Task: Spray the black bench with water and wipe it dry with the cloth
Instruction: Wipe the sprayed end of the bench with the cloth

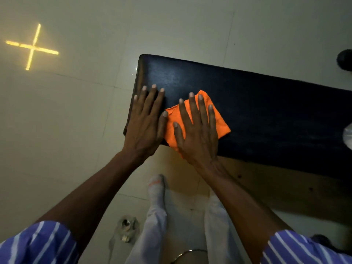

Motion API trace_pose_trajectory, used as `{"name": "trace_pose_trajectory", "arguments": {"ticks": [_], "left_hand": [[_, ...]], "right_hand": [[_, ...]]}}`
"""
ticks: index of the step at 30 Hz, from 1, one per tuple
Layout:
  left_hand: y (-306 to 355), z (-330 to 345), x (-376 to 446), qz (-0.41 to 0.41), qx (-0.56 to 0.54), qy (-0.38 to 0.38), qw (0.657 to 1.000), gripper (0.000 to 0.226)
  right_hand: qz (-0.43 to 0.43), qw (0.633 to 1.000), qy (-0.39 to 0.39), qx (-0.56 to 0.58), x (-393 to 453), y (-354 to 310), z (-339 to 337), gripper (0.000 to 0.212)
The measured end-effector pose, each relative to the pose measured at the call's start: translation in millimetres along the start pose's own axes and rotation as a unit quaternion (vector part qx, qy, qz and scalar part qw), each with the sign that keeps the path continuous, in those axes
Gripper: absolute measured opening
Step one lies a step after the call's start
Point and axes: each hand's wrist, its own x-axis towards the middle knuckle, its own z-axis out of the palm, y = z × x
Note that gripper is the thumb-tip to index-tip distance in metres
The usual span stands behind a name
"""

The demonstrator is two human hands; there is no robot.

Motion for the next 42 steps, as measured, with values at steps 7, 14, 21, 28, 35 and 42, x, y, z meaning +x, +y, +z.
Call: {"name": "trace_pose_trajectory", "arguments": {"ticks": [7, 14, 21, 28, 35, 42], "left_hand": [[-4, 10, 8, 0.046, 0.029, -0.011, 0.998, 0.060], [10, 26, 18, 0.112, 0.044, -0.041, 0.992, 0.062], [29, 32, 24, 0.120, 0.050, -0.054, 0.990, 0.062], [52, 41, 25, 0.168, 0.048, -0.091, 0.980, 0.063], [85, 58, 26, 0.191, 0.066, -0.094, 0.975, 0.064], [120, 71, 33, 0.223, 0.061, -0.109, 0.967, 0.065]], "right_hand": [[0.112, 0.991, 0.062, -0.036, -12, 46, -2, 0.061], [0.156, 0.984, 0.073, -0.046, -35, 22, 5, 0.059], [0.266, 0.957, 0.097, -0.052, -43, 102, -21, 0.058], [0.208, 0.974, 0.072, -0.050, -61, 52, -6, 0.057], [0.339, 0.933, 0.118, -0.036, -54, 137, -37, 0.059], [0.191, 0.979, 0.063, -0.046, -93, 136, -34, 0.057]]}}
